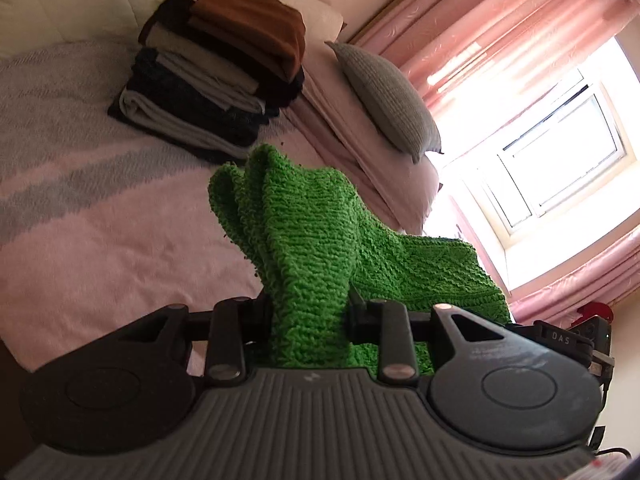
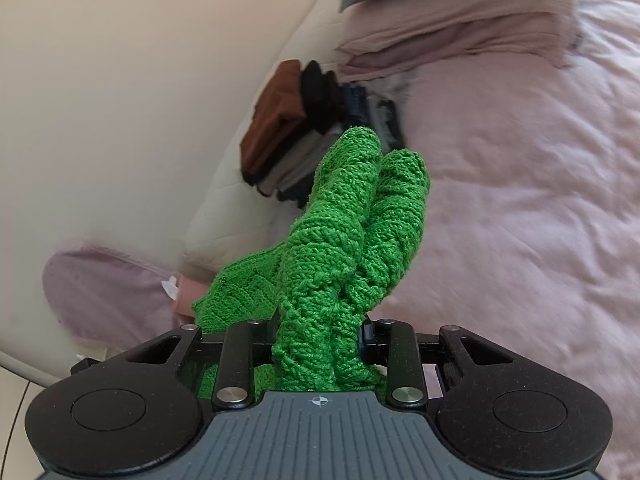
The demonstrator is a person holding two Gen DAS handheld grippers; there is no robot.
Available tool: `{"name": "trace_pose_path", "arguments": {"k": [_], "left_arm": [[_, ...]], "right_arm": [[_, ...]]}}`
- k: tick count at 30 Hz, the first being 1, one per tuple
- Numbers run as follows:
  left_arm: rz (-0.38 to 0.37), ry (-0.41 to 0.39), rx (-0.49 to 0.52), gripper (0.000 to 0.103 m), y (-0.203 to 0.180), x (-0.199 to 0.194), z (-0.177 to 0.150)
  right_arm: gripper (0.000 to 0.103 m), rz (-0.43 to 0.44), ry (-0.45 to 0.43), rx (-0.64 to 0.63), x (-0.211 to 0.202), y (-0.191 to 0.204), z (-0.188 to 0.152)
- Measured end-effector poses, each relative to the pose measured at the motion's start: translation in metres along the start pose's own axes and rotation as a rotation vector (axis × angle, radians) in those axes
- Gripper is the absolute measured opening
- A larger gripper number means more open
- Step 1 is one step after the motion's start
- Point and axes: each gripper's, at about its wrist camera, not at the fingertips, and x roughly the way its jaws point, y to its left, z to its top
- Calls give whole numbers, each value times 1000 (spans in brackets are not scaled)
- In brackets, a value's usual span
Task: Fold clothes
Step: 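Lift the folded vest and carry it toward the clothes stack with both grippers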
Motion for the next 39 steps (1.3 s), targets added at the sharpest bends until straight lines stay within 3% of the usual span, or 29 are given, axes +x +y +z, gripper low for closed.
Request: {"name": "trace_pose_path", "arguments": {"k": [10,17,24,26,27,28,30,32,34,37,39], "left_arm": [[-50,-110,83,27,58,46,246],[-76,-189,94,27,90,106,367],[-42,-183,44,28,134,180,416],[0,-161,37,29,152,208,420],[25,-156,32,32,160,218,418],[36,-158,26,35,167,225,415],[25,-182,-6,40,178,229,413],[19,-188,-18,40,180,223,414],[60,-201,14,40,173,210,416],[144,-280,65,37,156,181,417],[185,-346,107,37,137,166,416]], "right_arm": [[27,41,-103,-58,178,94,155],[27,73,-159,-145,286,120,263],[28,61,-146,-142,370,89,322],[32,2,-146,-121,396,67,326],[39,-46,-148,-103,410,57,328],[47,-51,-166,-79,420,45,329],[48,-8,-194,-27,422,31,329],[53,-27,-209,-5,416,33,334],[64,-148,-282,-75,395,49,333],[64,-363,-420,-308,375,88,321],[64,-450,-466,-477,376,113,311]]}}
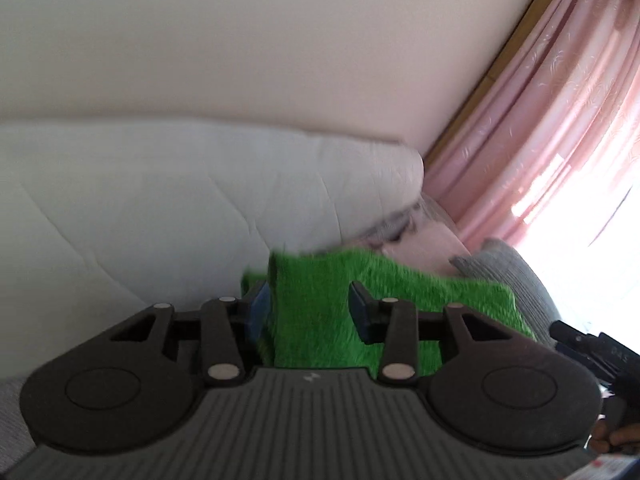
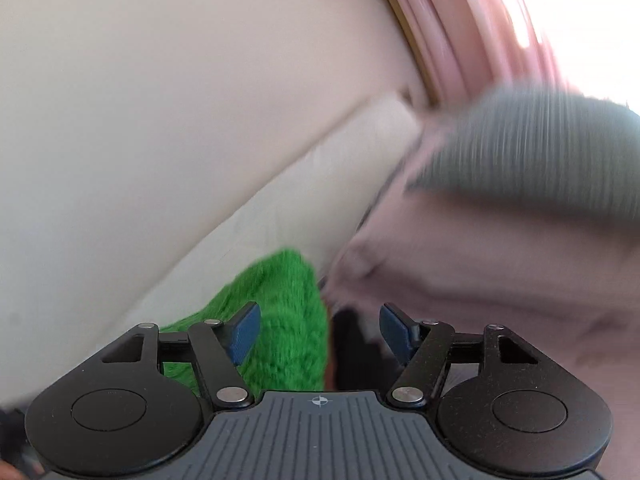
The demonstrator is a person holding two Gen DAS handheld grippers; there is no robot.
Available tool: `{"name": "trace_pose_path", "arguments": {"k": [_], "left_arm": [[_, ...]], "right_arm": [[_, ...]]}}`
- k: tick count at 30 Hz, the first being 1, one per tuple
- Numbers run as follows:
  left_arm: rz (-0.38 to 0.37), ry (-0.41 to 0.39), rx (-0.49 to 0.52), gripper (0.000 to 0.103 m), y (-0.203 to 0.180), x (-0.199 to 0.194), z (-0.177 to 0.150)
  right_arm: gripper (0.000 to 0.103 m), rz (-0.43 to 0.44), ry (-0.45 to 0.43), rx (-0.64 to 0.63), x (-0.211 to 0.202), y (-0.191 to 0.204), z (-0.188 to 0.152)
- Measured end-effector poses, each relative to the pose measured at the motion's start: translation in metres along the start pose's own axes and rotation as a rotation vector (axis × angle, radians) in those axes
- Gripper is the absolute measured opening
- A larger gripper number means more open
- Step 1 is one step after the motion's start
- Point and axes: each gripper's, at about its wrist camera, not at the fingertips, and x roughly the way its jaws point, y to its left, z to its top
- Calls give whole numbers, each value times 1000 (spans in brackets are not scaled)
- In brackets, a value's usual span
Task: Fold clothes
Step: 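Lift the folded vest and carry it toward the clothes stack with both grippers, then lower the vest onto the clothes stack and open both grippers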
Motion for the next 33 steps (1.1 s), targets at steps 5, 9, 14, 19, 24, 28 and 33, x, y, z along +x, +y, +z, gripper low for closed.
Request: {"name": "trace_pose_path", "arguments": {"k": [5,9,14,19,24,28,33], "left_arm": [[-9,-10,204,38,-54,16,-5],[91,21,293,40,-58,64,-29],[110,29,325,43,-57,86,-38],[105,32,310,36,-67,65,-24],[61,20,332,38,-79,12,-21],[53,62,360,43,-86,-13,-44],[143,147,398,43,-93,1,-69]], "right_arm": [[45,-23,-45,-316,26,54,-23],[39,-107,-68,-422,75,54,-58],[39,-87,-1,-357,110,29,-51],[40,-37,8,-317,82,26,-29],[40,13,-56,-234,4,34,-19],[39,30,10,-224,-27,46,-40],[39,3,155,-274,2,56,-74]]}}
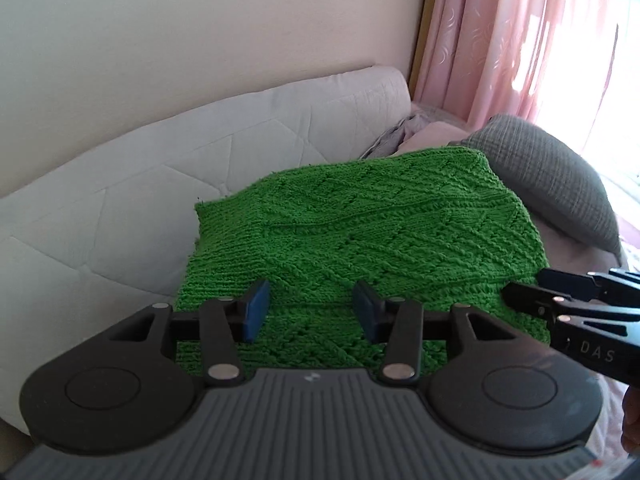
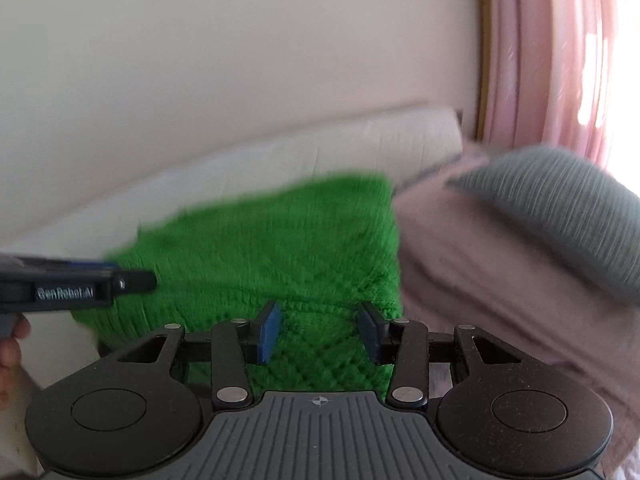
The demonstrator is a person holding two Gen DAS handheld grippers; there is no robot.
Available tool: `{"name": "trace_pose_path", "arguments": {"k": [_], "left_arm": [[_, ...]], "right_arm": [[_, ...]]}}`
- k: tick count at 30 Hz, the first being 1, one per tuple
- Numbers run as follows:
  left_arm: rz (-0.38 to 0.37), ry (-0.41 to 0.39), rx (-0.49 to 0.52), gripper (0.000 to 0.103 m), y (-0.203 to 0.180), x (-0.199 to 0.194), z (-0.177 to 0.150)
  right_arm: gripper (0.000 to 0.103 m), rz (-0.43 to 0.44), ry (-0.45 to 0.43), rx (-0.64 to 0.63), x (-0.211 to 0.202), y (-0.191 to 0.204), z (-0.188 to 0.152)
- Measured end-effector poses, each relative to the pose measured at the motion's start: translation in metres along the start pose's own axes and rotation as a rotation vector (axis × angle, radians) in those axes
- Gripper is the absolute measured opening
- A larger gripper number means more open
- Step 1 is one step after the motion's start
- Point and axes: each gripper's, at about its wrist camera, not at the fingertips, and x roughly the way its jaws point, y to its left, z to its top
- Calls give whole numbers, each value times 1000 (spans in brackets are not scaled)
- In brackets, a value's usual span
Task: Fold clothes
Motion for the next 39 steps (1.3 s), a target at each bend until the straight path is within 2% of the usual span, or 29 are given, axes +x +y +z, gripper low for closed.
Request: {"name": "trace_pose_path", "arguments": {"k": [5,7,10,15,19,24,29,39], "left_arm": [[20,28,-9,46,-7,-31,8],[24,39,-17,56,-9,-48,7],[29,71,-8,61,-13,-70,-2],[49,151,2,63,-19,-104,-24],[37,178,7,65,-26,-131,-39],[42,165,22,68,-35,-168,-49],[53,159,27,70,-40,-198,-60],[57,165,10,71,-43,-237,-85]], "right_arm": [[45,9,-2,40,-32,4,11],[58,31,16,107,-47,1,10],[67,65,55,187,-68,0,1],[69,56,126,202,-109,11,-20],[70,37,161,210,-135,16,-29],[70,32,188,220,-168,17,-37],[70,54,176,218,-197,25,-41],[70,72,177,184,-239,46,-58]]}}
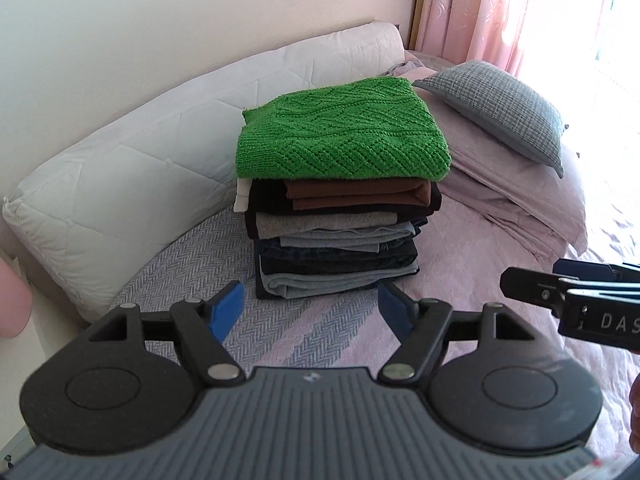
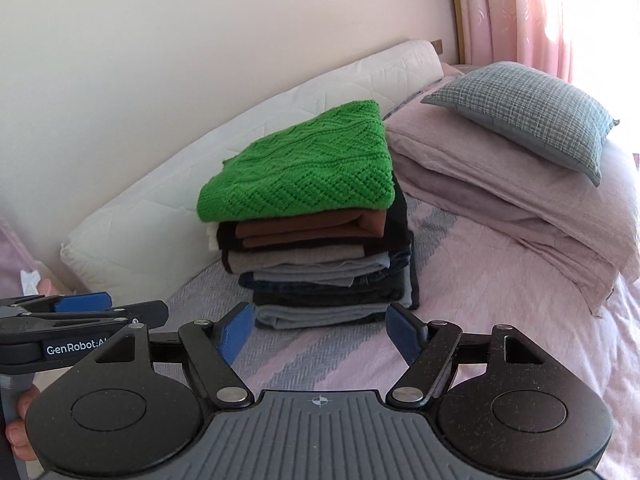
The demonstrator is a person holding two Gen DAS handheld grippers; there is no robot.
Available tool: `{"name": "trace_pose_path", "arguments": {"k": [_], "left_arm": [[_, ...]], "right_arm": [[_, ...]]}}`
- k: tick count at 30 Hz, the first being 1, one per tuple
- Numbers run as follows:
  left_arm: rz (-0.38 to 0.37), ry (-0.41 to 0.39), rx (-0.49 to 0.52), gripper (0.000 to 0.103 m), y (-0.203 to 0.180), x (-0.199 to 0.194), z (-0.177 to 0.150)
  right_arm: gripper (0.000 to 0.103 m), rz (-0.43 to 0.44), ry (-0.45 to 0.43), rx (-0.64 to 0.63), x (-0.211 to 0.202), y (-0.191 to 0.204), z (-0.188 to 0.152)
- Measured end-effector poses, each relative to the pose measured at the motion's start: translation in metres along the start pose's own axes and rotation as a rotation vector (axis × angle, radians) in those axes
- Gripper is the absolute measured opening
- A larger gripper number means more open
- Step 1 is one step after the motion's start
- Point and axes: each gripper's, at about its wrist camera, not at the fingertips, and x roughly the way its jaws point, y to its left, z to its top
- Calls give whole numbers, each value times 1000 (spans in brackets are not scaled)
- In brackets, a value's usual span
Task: Fold clothes
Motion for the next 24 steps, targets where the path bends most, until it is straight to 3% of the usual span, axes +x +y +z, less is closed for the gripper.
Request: {"name": "trace_pose_path", "arguments": {"k": [24], "left_arm": [[21,-25,-26,71,-12,-41,-37]], "right_arm": [[70,21,15,-25,-34,-2,-32]]}}
